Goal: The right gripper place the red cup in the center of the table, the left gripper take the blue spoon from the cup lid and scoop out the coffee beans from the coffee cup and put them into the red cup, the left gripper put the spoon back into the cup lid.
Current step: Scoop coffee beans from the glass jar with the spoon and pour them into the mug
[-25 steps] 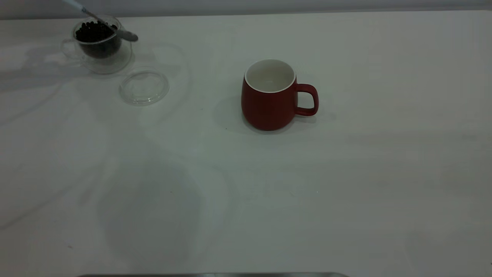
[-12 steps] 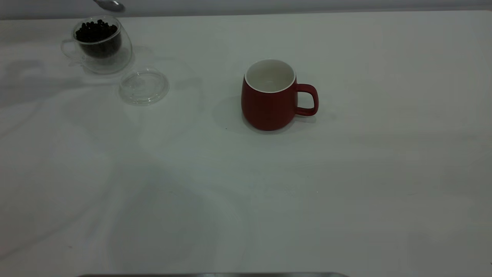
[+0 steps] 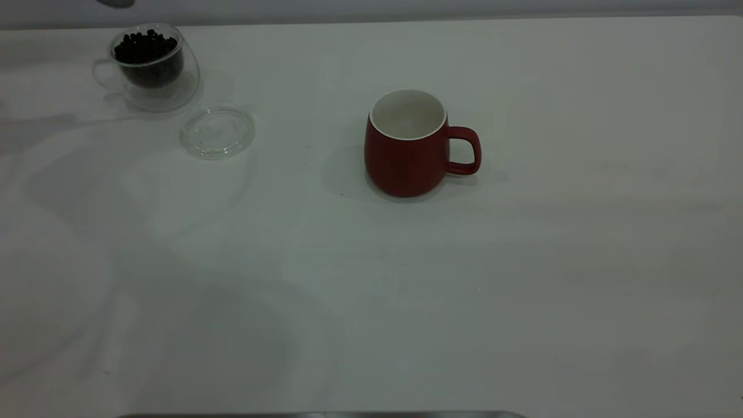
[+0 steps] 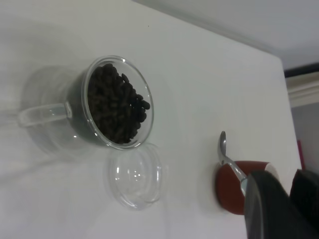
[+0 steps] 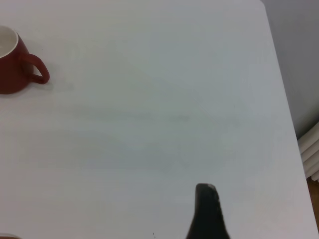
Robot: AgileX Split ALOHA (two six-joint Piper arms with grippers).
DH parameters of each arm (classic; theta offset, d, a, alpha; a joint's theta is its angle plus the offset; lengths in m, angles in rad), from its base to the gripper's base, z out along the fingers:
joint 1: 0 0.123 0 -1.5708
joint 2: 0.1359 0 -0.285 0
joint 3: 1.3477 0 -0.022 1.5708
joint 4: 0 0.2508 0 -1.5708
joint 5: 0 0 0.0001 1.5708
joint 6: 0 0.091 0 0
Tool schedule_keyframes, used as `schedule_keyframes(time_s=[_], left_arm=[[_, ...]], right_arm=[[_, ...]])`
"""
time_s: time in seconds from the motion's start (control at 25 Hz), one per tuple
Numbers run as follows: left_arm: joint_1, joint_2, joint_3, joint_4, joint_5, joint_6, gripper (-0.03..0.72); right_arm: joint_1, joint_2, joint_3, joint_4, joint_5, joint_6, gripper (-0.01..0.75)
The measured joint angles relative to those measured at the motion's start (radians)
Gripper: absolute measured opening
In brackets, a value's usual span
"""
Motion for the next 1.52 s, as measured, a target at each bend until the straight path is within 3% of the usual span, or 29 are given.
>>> schedule_keyframes(time_s=[0.28,0.6,1.52], left_arm=[[0.0,0.071,0.0,-0.032,-0.103,0.079,0.119],[0.0,0.128,0.0,-0.106,-0.061,0.11,0.119],[0.0,0.137,0.0,-0.145,-0.21,0.245,0.119]], right_arm=[[0.0,0.0,0.0,0.0,0.0,0.001,0.59],[0.0,0.0,0.0,0.0,0.0,0.0,0.59],[0.0,0.0,0.0,0.0,0.0,0.0,0.59]])
